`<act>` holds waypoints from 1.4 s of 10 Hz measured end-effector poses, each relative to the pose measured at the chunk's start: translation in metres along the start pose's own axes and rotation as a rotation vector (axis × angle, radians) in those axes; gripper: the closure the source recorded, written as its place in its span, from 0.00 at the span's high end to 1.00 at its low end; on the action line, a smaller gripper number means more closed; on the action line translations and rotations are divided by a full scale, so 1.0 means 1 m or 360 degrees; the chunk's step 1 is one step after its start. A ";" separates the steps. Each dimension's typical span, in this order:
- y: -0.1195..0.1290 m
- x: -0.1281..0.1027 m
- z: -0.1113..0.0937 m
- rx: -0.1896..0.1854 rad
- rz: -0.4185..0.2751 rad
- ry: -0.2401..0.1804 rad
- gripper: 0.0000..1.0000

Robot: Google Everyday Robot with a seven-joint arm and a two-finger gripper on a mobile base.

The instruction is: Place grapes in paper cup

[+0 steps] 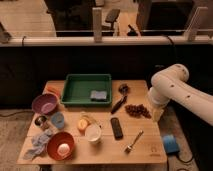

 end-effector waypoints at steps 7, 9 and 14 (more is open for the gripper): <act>-0.021 -0.024 0.026 0.0045 -0.0129 -0.0050 0.80; -0.025 -0.028 0.033 0.0050 -0.0149 -0.0066 0.80; -0.037 -0.029 0.061 0.0039 -0.0177 -0.0118 0.80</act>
